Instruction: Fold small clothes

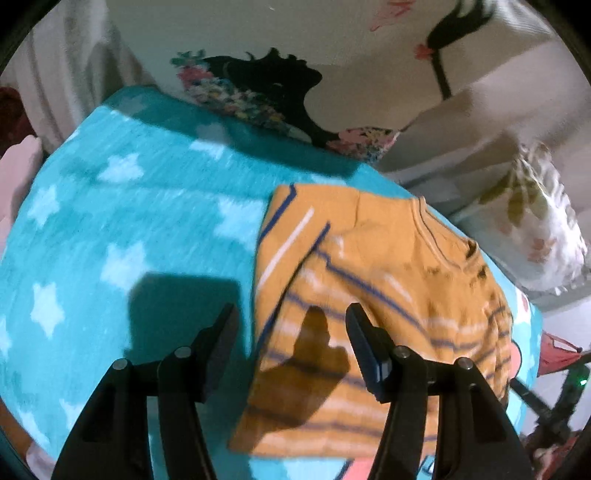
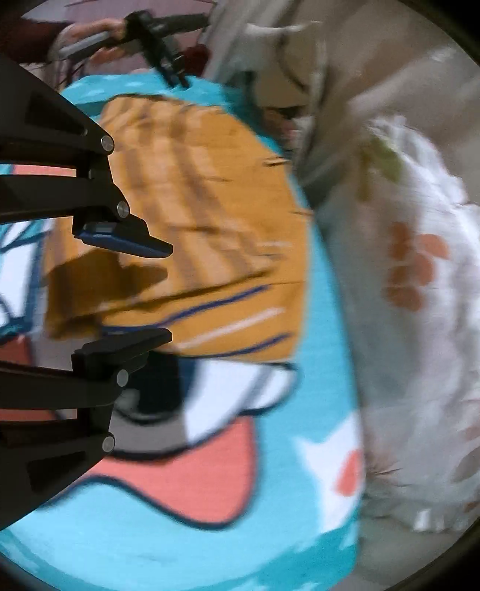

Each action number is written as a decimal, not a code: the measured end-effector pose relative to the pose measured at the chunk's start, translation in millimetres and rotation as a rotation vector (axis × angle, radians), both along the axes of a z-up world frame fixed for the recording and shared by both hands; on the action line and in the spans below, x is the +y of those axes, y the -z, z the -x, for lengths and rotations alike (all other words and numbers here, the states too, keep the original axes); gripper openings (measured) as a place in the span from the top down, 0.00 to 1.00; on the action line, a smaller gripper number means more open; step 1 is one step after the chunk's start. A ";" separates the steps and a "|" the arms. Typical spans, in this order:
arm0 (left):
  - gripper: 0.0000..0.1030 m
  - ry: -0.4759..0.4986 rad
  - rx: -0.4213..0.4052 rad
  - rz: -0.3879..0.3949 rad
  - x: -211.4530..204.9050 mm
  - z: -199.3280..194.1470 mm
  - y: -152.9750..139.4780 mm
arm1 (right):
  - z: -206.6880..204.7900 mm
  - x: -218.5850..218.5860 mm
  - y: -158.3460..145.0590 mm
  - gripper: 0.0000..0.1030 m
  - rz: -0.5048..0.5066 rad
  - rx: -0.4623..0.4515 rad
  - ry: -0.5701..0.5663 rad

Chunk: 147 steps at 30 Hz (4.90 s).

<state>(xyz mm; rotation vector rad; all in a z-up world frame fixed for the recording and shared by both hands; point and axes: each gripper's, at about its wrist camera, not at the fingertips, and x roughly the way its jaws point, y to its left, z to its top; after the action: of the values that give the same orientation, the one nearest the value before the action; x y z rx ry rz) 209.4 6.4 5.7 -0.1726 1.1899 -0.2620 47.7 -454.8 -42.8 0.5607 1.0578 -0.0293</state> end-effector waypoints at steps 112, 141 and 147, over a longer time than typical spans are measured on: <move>0.27 0.053 0.077 -0.248 120.7 62.2 56.7 | -188.0 393.7 16.5 0.70 0.608 0.169 -0.390; 0.26 0.089 0.007 -0.326 -53.9 151.0 14.2 | -57.6 30.2 -23.5 0.85 -0.033 -0.055 0.063; 0.26 0.137 0.011 -0.319 -87.7 157.2 16.9 | -46.9 2.0 -1.7 0.85 -0.117 -0.048 0.094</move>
<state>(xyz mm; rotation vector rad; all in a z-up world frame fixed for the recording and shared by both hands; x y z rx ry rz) 52.3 -81.3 -11.2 0.1864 1.2400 -0.1881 94.7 -452.8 -41.1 0.7133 0.9907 -0.0363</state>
